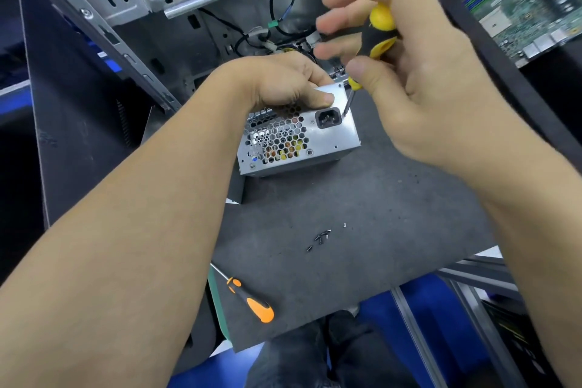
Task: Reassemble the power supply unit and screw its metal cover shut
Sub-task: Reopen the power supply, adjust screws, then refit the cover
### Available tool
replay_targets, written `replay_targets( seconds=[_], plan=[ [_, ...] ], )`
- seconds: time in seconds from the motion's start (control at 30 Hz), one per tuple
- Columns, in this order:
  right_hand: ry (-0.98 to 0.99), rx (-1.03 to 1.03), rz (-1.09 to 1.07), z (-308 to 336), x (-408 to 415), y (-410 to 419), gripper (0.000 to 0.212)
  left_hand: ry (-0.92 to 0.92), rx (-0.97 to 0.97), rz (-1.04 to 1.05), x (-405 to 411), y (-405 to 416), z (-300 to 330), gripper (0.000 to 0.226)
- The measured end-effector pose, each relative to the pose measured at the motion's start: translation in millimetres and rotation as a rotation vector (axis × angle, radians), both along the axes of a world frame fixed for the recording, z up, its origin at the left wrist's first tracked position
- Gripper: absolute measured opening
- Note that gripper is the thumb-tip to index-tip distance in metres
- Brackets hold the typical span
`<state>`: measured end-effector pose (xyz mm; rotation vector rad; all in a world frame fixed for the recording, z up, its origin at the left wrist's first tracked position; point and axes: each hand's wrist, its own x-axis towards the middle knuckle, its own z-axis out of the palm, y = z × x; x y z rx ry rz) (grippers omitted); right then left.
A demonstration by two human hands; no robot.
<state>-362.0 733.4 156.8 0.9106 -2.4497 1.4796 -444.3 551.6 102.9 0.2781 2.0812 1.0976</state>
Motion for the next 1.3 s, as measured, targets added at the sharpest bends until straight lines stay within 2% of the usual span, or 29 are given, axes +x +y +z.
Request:
replay_targets(
  seconds=[0.1,0.17,0.23,0.33,0.4,0.5,0.63,0.7,0.8,0.93,1.1,1.23,1.3],
  plan=[
    [0.006,0.151,-0.016,6,-1,3,0.034,0.029,-0.027,0.023,1,0,0,0.048],
    [0.019,0.156,-0.094,6,2,-1,0.029,0.047,-0.037,0.015,0,1,1,0.053],
    [0.045,0.134,-0.177,5,4,-7,0.027,0.055,-0.045,0.011,-2,0,-1,0.046],
    [0.066,0.080,-0.310,3,8,-13,0.028,0.046,-0.019,0.024,0,0,-2,0.009],
    [0.065,0.043,-0.398,2,11,-14,0.030,0.038,-0.015,0.025,-1,-2,-5,0.015],
    [0.082,0.109,-0.449,4,10,-9,0.036,0.000,-0.009,0.017,-1,-2,-4,0.017],
    [-0.069,0.085,-0.113,3,8,1,0.036,-0.016,0.022,0.013,0,-1,-3,0.011],
    [-0.099,0.048,-0.020,2,7,5,0.033,-0.014,0.039,0.004,0,-1,-5,0.013],
    [-0.055,0.025,-0.090,0,6,4,0.030,0.003,0.028,0.025,0,0,-5,0.006],
    [0.004,-0.011,-0.299,-5,13,-6,0.030,0.004,-0.003,-0.023,-3,-3,-8,0.037],
    [0.140,-0.042,-0.550,-13,21,-8,0.022,-0.015,-0.004,0.007,1,-2,-7,0.014],
    [0.120,-0.085,-0.502,-12,22,-5,0.015,0.019,0.002,0.015,5,-2,-4,0.015],
    [0.108,-0.218,-0.448,-12,27,-6,0.012,0.019,0.015,0.016,7,-1,-3,0.018]
  ],
)
